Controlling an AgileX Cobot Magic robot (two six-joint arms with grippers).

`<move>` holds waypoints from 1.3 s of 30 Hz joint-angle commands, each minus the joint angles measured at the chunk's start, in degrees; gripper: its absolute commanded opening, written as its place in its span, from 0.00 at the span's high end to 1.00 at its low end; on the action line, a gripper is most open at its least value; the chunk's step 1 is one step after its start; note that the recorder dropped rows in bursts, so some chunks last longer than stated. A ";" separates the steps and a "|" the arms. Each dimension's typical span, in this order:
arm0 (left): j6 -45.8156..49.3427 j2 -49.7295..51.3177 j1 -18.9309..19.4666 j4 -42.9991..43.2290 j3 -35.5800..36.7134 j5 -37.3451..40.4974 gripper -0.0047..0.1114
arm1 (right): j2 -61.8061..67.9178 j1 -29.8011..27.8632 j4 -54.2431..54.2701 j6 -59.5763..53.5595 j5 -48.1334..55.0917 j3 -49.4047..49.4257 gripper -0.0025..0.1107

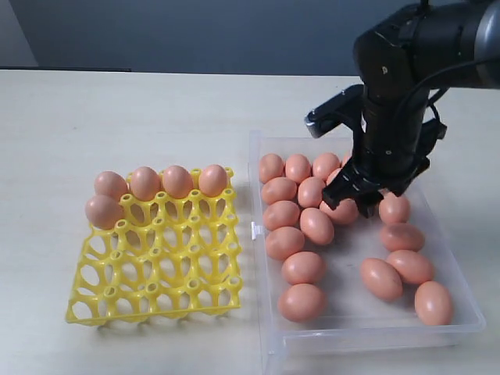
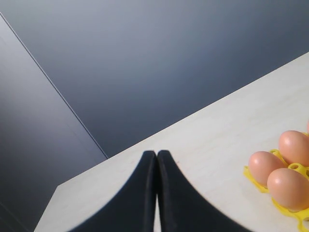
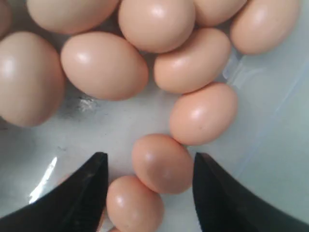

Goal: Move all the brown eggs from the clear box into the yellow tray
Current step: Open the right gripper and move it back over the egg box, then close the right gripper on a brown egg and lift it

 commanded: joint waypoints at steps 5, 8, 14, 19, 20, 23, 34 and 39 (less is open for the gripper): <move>-0.25 -0.28 -0.60 0.17 -0.07 -0.17 0.96 | 3.35 -0.96 6.74 -6.68 -13.02 2.39 0.52; -0.25 -0.28 -0.60 0.17 -0.07 -0.17 0.96 | 3.81 -0.96 11.98 -9.05 -10.89 2.24 0.52; -0.25 -0.28 -0.60 0.17 -0.07 -0.17 0.96 | 3.81 0.44 20.05 -14.97 -12.42 2.24 0.52; -0.25 -0.28 -0.60 0.17 -0.07 -0.17 0.96 | 3.81 0.78 19.82 -14.08 -6.75 0.08 0.52; -0.25 -0.28 -0.60 0.17 -0.07 -0.17 0.96 | 3.81 0.78 19.82 -13.69 -5.64 -0.55 0.52; -0.25 -0.28 -0.60 0.17 -0.07 -0.17 0.96 | 3.81 0.78 19.98 -12.82 -2.72 -2.93 0.52; -0.25 -0.28 -0.60 0.17 -0.07 -0.17 0.96 | 7.09 0.78 23.36 -13.89 -3.65 -5.24 0.52; -0.25 -0.28 -0.60 0.17 -0.07 -0.17 0.96 | 10.25 0.78 23.08 -14.58 -3.67 -5.24 0.52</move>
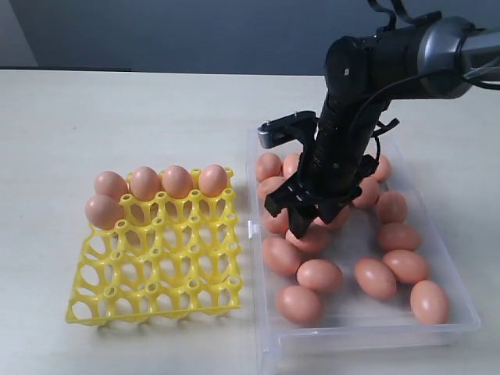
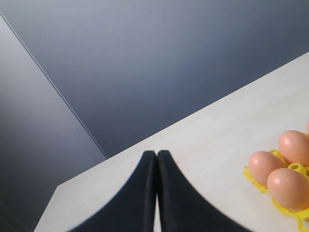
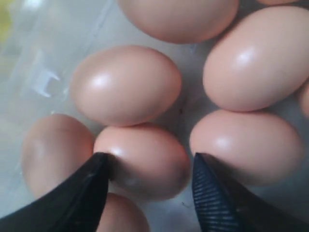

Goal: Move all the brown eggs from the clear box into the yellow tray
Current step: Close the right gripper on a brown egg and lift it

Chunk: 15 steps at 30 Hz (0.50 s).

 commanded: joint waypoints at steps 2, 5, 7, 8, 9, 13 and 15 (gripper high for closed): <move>-0.25 -0.28 -0.60 0.17 -0.07 -0.17 0.96 | 2.53 -0.10 0.85 -1.59 -0.10 -0.22 0.52; -0.25 -0.28 -0.60 0.17 -0.07 -0.17 0.96 | 2.53 -0.10 1.17 -2.24 -1.21 -0.22 0.52; -0.25 -0.28 -0.60 0.17 -0.07 -0.17 0.96 | 2.53 -0.10 0.62 -2.46 -1.73 -0.22 0.52; -0.25 -0.28 -0.60 0.17 -0.07 -0.17 0.96 | 2.63 -0.10 0.31 -2.46 -1.84 -0.22 0.52; -0.25 -0.28 -0.60 0.17 -0.07 -0.17 0.96 | 2.63 -0.10 0.18 -2.46 -1.84 -0.22 0.52; -0.25 -0.28 -0.60 0.17 -0.07 -0.17 0.96 | 2.63 -0.10 -0.55 -2.46 -1.88 -0.22 0.65; -0.25 -0.28 -0.60 0.17 -0.07 -0.17 0.96 | 2.63 -0.10 -0.72 -2.72 -0.33 -0.22 0.75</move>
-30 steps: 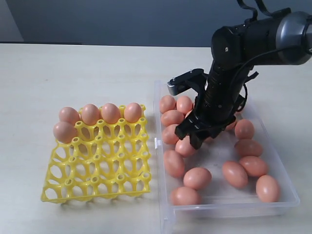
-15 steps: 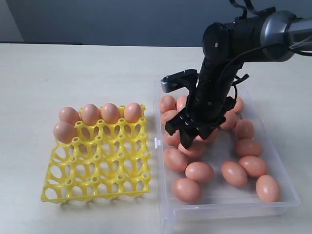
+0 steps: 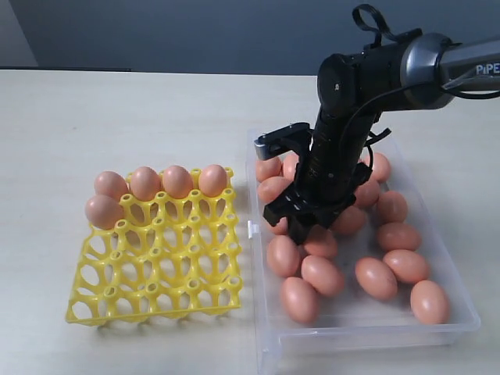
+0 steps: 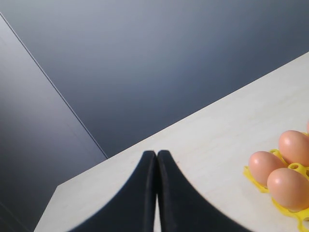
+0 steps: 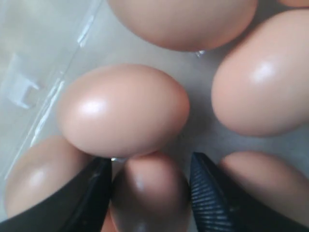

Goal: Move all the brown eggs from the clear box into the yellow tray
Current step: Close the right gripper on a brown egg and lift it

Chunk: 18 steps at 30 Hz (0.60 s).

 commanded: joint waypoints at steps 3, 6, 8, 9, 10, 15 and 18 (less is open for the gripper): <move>-0.25 -0.28 -0.60 0.17 -0.07 -0.17 0.96 | 0.00 -0.10 -1.00 -0.98 2.90 -0.22 0.81; -0.25 -0.28 -0.60 0.17 -0.07 -0.17 0.96 | 0.15 -0.10 -1.00 -0.98 3.02 -0.22 0.77; -0.25 -0.28 -0.60 0.17 -0.07 -0.17 0.96 | 0.37 -0.10 -1.05 -1.02 2.06 -0.22 0.80; -0.25 -0.28 -0.60 0.17 -0.07 -0.17 0.96 | 0.37 -0.10 -1.05 -1.27 1.19 -0.22 0.90; -0.25 -0.28 -0.60 0.17 -0.07 -0.17 0.96 | 0.12 -0.10 -1.05 -1.27 0.73 -0.22 0.95; -0.25 -0.28 -0.60 0.17 -0.07 -0.17 0.96 | -9.13 -0.10 -1.05 -1.27 -4.50 -0.22 0.98; -0.25 -0.28 -0.60 0.17 -0.07 -0.17 0.96 | -13.91 -0.10 3.34 -1.38 -6.86 -0.22 0.98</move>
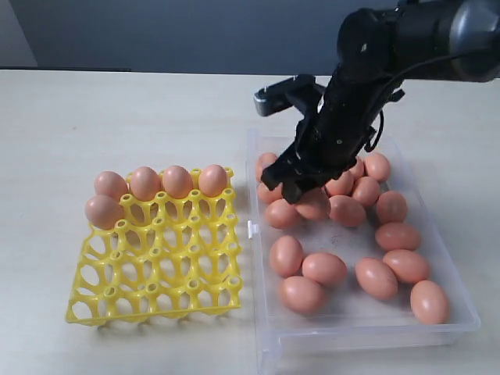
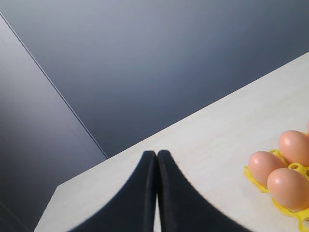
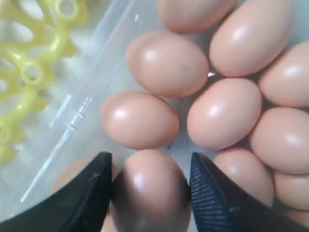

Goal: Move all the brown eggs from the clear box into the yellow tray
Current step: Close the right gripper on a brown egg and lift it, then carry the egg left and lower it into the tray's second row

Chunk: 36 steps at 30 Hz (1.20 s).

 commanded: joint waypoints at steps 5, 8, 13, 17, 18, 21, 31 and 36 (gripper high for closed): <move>-0.25 -0.28 -0.60 0.17 -0.07 -0.17 0.96 | -4.06 0.16 40.89 -27.99 -10.01 -0.02 0.98; -0.25 -0.28 -0.60 0.17 -0.07 -0.17 0.96 | -0.62 2.10 54.01 -42.25 -10.58 -0.02 0.98; -0.25 -0.28 -0.60 0.17 -0.07 -0.17 0.96 | 6.66 5.14 67.33 -55.27 -10.80 -0.02 0.98; -0.25 -0.28 -0.60 0.17 -0.07 -0.17 0.96 | 11.38 6.88 78.86 -66.57 -9.09 -0.02 0.98; -0.25 -0.28 -0.60 0.17 -0.07 -0.17 0.96 | 12.30 7.22 81.35 -69.43 -8.60 -0.02 0.98; -0.25 -0.28 -0.60 0.17 -0.07 -0.17 0.96 | 14.36 8.08 87.01 -76.23 -8.85 -0.02 0.98; -0.25 -0.28 -0.60 0.17 -0.07 -0.17 0.96 | 17.73 8.60 89.12 -84.30 -10.03 -0.17 0.98; -0.25 -0.28 -0.60 0.17 -0.07 -0.17 0.96 | 18.15 8.60 89.12 -84.38 -10.66 -0.17 0.98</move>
